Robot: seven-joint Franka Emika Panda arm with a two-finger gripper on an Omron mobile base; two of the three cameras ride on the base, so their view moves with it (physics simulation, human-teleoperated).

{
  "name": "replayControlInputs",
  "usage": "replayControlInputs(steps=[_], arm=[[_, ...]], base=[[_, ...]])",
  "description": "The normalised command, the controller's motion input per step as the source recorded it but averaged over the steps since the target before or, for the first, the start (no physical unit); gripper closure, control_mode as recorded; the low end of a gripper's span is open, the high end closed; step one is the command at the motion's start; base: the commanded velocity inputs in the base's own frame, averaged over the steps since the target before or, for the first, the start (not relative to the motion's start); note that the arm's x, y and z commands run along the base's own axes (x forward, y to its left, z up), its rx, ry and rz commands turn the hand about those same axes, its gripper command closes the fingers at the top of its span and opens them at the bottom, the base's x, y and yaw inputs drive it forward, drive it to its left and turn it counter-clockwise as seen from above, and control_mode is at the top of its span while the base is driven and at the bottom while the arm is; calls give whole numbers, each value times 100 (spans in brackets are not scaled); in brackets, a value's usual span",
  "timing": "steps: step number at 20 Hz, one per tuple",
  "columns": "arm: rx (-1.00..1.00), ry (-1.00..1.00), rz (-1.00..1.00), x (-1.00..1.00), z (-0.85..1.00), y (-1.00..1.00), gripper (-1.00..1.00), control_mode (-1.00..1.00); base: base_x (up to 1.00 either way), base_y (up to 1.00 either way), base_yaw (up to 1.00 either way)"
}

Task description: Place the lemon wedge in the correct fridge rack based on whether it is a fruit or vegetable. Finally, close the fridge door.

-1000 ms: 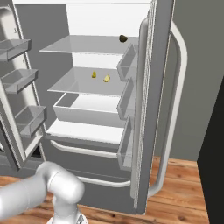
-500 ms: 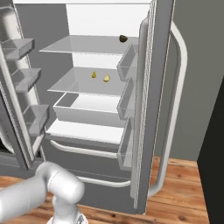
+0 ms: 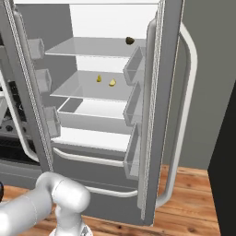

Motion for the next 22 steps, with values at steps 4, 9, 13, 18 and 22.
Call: replayControlInputs(steps=[4,9,13,18,22], arm=[[0,-6,0,59,0,-96,-100,-100],[0,-6,0,73,0,-68,-100,-100],[0,-5,1,88,3,-27,-100,-100],[0,-1,1,96,7,-1,-100,-100],[0,0,0,71,9,0,-100,-100]], base=[[0,0,0],[0,0,0],[0,0,0],[0,0,0],[0,0,0]])
